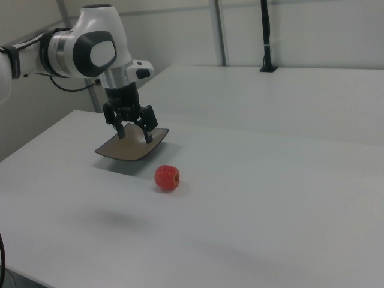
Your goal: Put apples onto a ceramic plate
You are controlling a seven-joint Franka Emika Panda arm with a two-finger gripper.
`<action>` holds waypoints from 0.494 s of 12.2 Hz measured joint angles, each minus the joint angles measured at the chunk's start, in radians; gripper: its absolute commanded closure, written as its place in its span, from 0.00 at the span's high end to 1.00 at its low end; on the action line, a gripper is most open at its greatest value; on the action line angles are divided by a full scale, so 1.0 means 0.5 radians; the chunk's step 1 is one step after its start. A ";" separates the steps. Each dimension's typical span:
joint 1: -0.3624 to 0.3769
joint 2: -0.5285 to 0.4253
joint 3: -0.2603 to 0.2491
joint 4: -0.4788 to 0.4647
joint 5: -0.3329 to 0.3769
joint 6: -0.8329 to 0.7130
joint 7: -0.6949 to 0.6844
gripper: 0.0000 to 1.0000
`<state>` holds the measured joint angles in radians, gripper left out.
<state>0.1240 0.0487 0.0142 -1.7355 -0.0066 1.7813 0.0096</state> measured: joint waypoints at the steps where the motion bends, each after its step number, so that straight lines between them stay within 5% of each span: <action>1: 0.000 0.000 0.000 0.000 0.000 0.000 0.000 1.00; 6: -0.003 -0.034 0.000 0.001 0.000 0.000 0.000 1.00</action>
<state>0.1226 0.0316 0.0142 -1.7349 -0.0066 1.7813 0.0096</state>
